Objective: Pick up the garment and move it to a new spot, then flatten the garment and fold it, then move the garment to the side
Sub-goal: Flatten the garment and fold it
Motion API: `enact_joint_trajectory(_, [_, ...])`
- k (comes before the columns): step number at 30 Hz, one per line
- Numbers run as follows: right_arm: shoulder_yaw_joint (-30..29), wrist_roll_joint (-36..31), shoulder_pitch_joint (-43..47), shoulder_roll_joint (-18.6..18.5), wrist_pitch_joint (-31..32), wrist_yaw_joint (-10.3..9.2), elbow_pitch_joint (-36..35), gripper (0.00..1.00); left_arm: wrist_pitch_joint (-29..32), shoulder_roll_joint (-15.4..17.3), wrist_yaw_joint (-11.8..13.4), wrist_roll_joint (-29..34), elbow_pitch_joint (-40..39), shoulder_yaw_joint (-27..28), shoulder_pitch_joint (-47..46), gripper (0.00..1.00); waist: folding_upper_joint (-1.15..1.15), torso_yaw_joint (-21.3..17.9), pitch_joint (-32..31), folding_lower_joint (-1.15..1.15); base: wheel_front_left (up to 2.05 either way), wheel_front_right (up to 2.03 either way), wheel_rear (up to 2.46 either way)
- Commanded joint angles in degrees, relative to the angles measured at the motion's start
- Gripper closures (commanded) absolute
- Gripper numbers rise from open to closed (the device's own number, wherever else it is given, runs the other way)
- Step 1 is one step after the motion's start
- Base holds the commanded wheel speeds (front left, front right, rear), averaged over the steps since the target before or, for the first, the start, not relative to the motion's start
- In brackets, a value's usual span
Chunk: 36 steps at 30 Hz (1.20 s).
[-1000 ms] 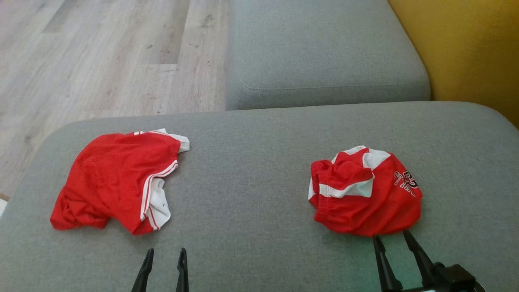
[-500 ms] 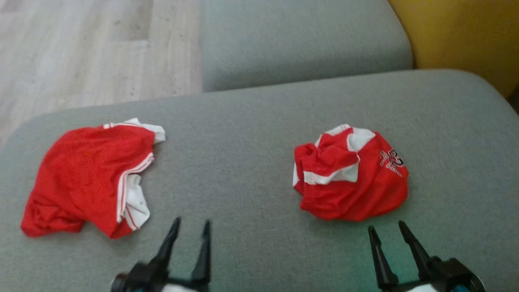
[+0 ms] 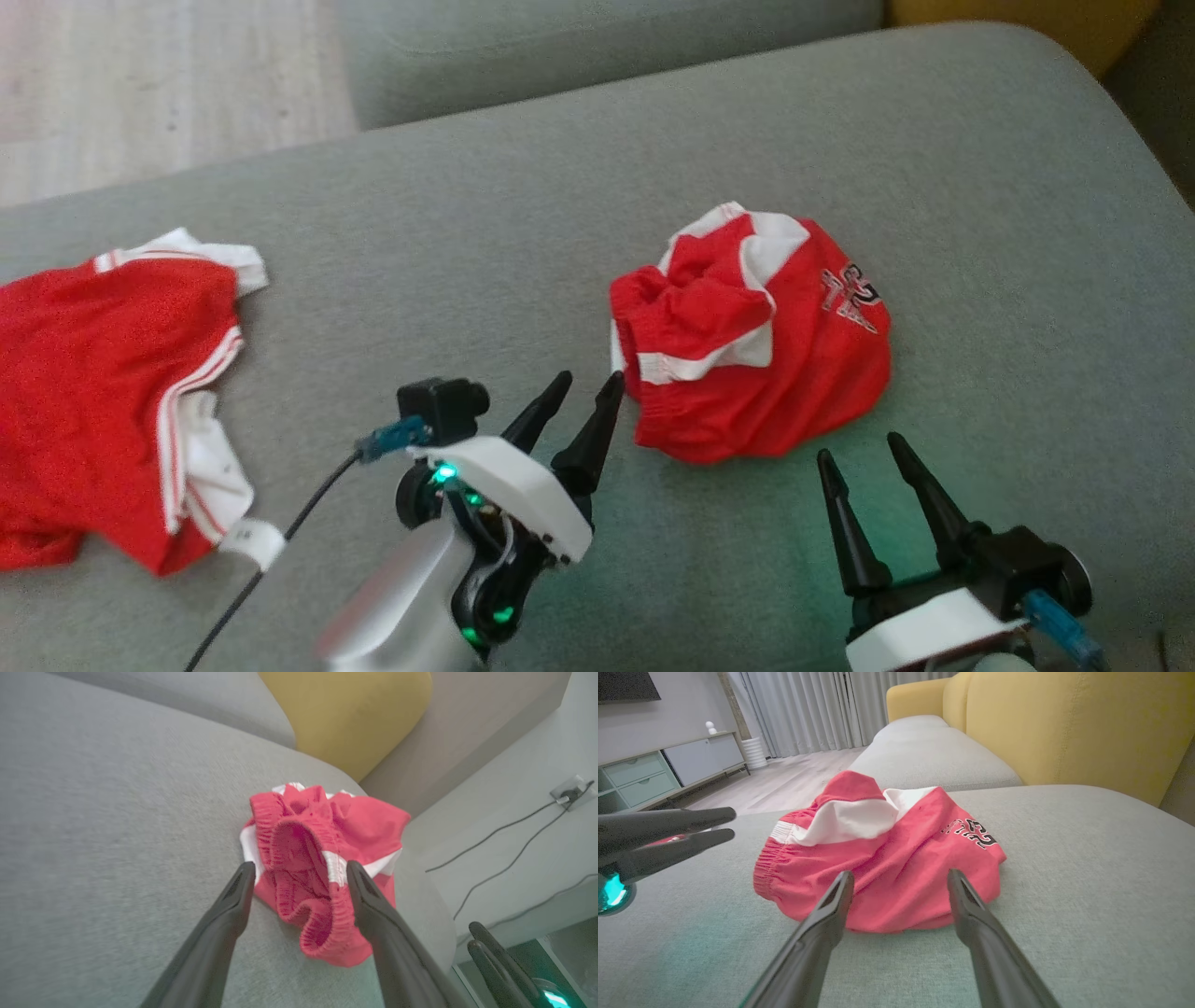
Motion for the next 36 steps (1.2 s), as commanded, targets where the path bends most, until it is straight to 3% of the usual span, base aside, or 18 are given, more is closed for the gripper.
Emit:
enact_joint_trajectory(1, [1.59, -0.09, -2.24, -1.01, -0.37, -0.04, -1.73, 0.0, 1.02, -0.04, -0.52, -1.95, -0.41, 0.25, -3.91, 0.0, 0.0, -2.15, 1.68, -0.01, 0.0, 0.0, 0.0])
enact_joint_trajectory(13, [1.54, 0.07, -2.9, -1.29, -0.37, -0.04, -1.43, 0.0, -0.18, -0.04, -1.33, -7.37, 4.79, -3.67, -8.52, 0.0, 0.0, -5.82, 2.67, -0.01, 0.0, 0.0, 0.0])
enact_joint_trajectory(14, [1.63, 0.07, -2.93, -1.31, -0.37, -0.04, -1.37, 0.0, -0.43, -0.04, -1.34, -7.67, 5.04, -3.93, -8.71, 0.09, 0.0, -6.04, 2.62, -0.01, 0.0, 0.0, 0.0])
enact_joint_trajectory(16, [1.72, 0.09, -2.95, -1.31, -0.37, -0.04, -1.31, 0.0, -1.05, -0.04, -1.37, -8.3, 5.1, -4.74, -9.07, 0.62, 0.0, -6.39, 2.53, -0.01, 0.0, 0.0, 0.0])
enact_joint_trajectory(17, [1.74, 0.09, -2.96, -1.3, -0.37, -0.04, -1.31, 0.0, -1.37, -0.04, -1.38, -8.6, 5.05, -5.2, -9.24, 1.0, 0.0, -6.51, 2.52, -0.01, 0.0, 0.0, 0.0])
enact_joint_trajectory(27, [1.3, 0.29, -2.91, -1.03, -0.37, -0.04, -1.1, 0.0, -7.31, 1.99, -1.4, -9.5, 1.88, -10.27, -12.67, 1.0, 0.0, -5.63, 1.83, -0.01, 0.0, 0.0, 0.0])
enact_joint_trajectory(36, [5.49, 1.48, -5.34, -0.27, -0.37, -0.04, 0.17, 0.0, -3.94, 4.55, -1.4, -11.08, -0.75, -15.62, -32.62, 1.0, 0.0, -10.13, -0.52, -0.01, 0.0, 0.0, 0.0])
